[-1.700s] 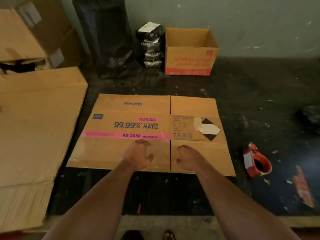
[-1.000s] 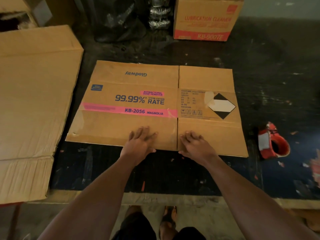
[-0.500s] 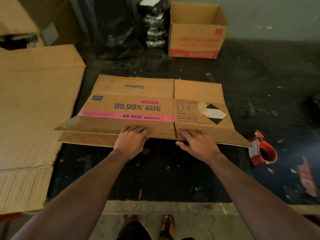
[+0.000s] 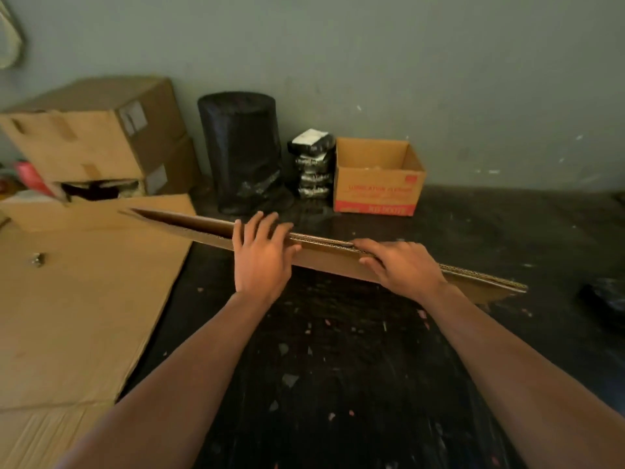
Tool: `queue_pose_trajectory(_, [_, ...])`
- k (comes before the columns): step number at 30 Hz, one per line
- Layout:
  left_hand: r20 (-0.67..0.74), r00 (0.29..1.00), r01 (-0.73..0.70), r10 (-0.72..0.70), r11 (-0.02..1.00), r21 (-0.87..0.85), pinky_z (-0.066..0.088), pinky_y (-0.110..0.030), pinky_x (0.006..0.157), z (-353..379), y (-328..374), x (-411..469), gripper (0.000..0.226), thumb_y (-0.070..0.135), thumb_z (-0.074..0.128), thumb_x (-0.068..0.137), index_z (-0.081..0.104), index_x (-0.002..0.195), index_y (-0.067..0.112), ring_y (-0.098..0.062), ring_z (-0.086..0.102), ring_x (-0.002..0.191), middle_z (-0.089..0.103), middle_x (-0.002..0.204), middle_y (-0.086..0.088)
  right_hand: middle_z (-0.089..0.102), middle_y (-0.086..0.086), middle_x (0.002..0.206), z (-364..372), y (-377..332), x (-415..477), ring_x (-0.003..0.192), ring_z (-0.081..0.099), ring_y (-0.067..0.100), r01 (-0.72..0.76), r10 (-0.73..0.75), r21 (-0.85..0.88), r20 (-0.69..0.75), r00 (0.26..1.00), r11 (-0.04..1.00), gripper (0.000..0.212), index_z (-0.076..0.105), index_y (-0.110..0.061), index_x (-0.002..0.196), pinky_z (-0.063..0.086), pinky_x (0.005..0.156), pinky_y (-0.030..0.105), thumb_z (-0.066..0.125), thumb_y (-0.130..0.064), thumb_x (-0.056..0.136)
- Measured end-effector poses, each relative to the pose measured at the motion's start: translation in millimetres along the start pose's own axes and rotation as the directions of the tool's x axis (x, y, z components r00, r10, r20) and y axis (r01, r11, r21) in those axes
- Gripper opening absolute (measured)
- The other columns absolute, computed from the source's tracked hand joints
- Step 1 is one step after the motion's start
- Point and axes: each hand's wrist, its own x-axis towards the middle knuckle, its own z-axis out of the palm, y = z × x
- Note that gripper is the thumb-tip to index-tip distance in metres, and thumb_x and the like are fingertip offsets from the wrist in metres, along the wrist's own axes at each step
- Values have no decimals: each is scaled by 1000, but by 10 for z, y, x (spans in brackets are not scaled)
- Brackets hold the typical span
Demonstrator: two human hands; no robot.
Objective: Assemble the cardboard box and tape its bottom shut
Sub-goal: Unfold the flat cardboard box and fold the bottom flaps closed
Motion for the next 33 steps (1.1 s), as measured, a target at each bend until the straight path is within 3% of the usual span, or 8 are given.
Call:
queue_pose_trajectory(3, [-54, 957, 272, -284, 948, -168, 17, -59, 123, -81, 273, 74, 80, 38, 70, 91, 27, 156, 21, -39, 12, 154, 13, 166, -20, 69, -3, 133, -146, 9, 90, 116, 67, 26, -41, 41, 19, -6, 999, 999, 44, 39, -45, 151, 54, 91, 44, 40, -48, 108])
queue_pose_trajectory(7, [-56, 842, 477, -536, 790, -384, 15, -60, 124, -181, 619, 213, 101, 28, 78, 87, 7, 159, 23, -41, 2, 154, -5, 167, -22, 70, 1, 131, -266, 11, 146, 114, 67, 26, -96, 97, 41, -37, 995, 995, 43, 41, -46, 150, 54, 94, 44, 44, -48, 107])
queue_pose_trajectory(10, [95, 730, 570, -677, 527, -630, 13, -59, 125, -233, 783, 366, 102, 26, 69, 95, -9, 161, 24, -41, -3, 155, -14, 168, -18, 67, -1, 136, -354, -5, 169, 119, 64, 25, -98, 103, 83, -67, 992, 992, 43, 45, -43, 149, 53, 97, 45, 48, -45, 106])
queue_pose_trajectory(13, [282, 675, 578, -682, 250, -777, 14, -57, 125, -238, 889, 528, 98, 49, 54, 101, -21, 159, 24, -38, 2, 156, -8, 170, -15, 65, -2, 140, -422, -21, 158, 125, 61, 24, -92, 101, 109, -86, 991, 990, 44, 46, -42, 149, 52, 101, 46, 51, -43, 105])
queue_pose_trajectory(15, [310, 684, 604, -660, 273, -749, 16, -57, 124, -261, 926, 615, 114, 64, 58, 93, -26, 157, 23, -37, 7, 156, -1, 170, -17, 65, -2, 141, -456, -23, 143, 126, 60, 23, -88, 99, 136, -80, 992, 987, 45, 47, -42, 149, 51, 102, 47, 53, -42, 105])
queue_pose_trajectory(17, [326, 677, 647, -660, 322, -691, 19, -55, 123, -292, 921, 666, 126, 59, 70, 86, -28, 156, 22, -37, 13, 155, 2, 170, -17, 65, -4, 141, -491, -23, 132, 127, 60, 22, -73, 88, 172, -79, 993, 982, 45, 48, -42, 148, 51, 101, 45, 56, -42, 103])
queue_pose_trajectory(26, [343, 639, 692, -689, 320, -647, 26, -52, 121, -520, 702, 859, 117, 39, 71, 90, -21, 159, 20, -35, 21, 153, 15, 169, -17, 62, -6, 145, -816, -131, 247, 129, 57, 14, 17, -52, 488, 60, 997, 873, 57, 46, -47, 151, 49, 108, 45, 63, -23, 102])
queue_pose_trajectory(33, [326, 714, 664, -619, 450, -597, 53, -54, 99, -877, 509, 1196, 115, 44, 68, 79, -11, 161, 27, -40, 57, 122, 51, 145, -17, 78, -14, 109, -1194, -243, 328, 98, 75, 4, -53, -138, 724, 202, 970, 687, 59, 44, -43, 153, 56, 94, 34, 65, -24, 101])
